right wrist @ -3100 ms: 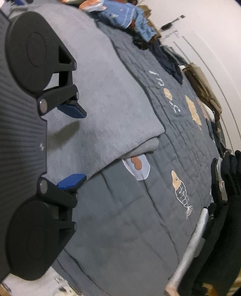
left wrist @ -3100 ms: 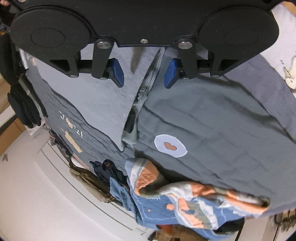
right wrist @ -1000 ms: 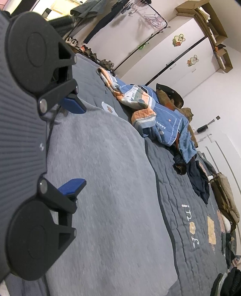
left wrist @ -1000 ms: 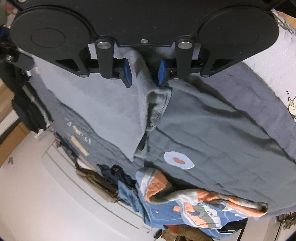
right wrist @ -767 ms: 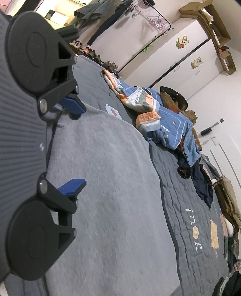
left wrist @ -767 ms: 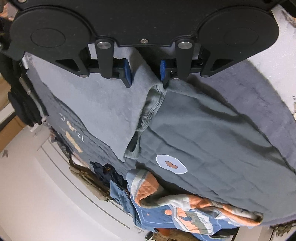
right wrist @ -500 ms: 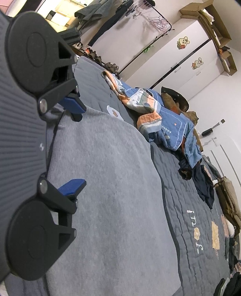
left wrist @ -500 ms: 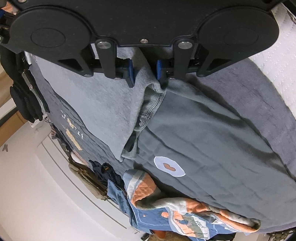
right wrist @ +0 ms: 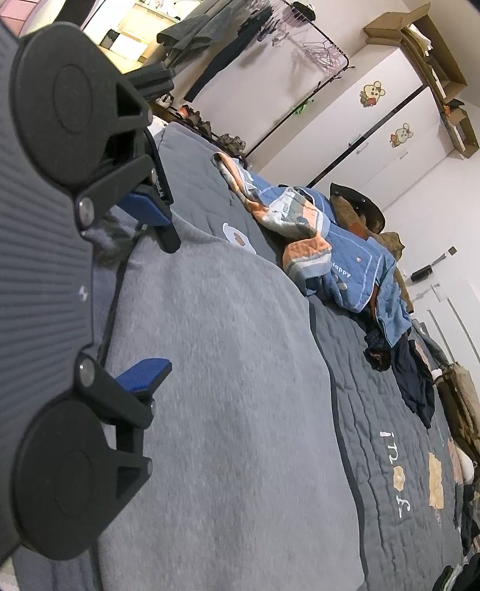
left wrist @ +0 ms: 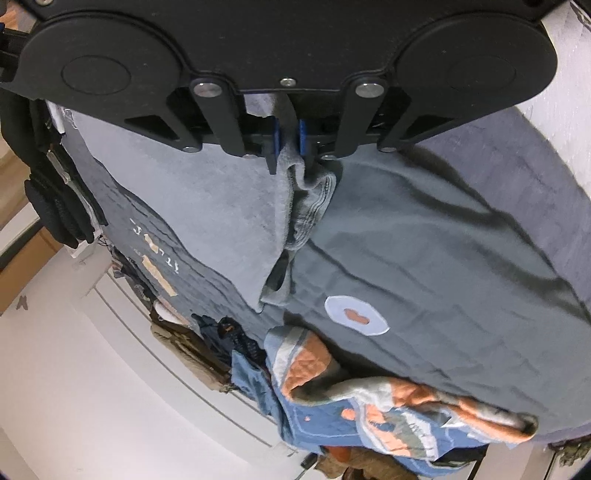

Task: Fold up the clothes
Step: 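Pinch the sweatshirt edge with the left gripper and lift it up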

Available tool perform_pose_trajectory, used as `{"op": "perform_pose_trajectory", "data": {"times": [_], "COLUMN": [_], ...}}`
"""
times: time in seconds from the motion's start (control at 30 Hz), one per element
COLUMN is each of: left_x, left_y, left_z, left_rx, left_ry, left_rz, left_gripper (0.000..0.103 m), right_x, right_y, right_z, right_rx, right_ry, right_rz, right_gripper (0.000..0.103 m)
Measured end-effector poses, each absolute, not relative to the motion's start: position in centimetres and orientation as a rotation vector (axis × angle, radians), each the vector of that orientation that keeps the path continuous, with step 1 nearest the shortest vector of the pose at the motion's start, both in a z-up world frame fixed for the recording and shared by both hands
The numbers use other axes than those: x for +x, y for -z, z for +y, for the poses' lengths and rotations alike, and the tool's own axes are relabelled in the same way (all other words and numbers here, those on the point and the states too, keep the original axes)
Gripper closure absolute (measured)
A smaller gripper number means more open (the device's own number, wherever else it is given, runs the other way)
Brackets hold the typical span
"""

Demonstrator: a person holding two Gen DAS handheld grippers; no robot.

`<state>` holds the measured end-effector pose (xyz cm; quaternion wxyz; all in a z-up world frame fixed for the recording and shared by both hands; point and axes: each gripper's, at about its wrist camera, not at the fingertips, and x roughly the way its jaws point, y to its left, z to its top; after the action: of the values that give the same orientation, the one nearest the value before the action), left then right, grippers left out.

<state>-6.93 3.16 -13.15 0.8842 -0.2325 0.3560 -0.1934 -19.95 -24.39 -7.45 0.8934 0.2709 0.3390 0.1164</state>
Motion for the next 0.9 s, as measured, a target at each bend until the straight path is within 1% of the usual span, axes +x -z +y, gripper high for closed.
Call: {"op": "perform_pose_trajectory", "data": {"times": [0.37, 0.9], "left_x": [-7.5, -10.1], "left_y": [11.4, 9.8], "left_z": [0.3, -8.2], "left_rx": [-0.430, -0.355], "left_ry": [0.487, 0.690], "left_rz": [0.660, 0.616], "left_gripper": [0.095, 0.096], "right_x": [-21.1, -25.6], "right_y": [7.4, 8.2], "right_z": [-27.2, -33.7], "right_rx": [0.618, 0.725], "right_ry": [-0.158, -0.025], "right_rz": [0.688, 0.639], "right_gripper": [0.024, 0.024]}}
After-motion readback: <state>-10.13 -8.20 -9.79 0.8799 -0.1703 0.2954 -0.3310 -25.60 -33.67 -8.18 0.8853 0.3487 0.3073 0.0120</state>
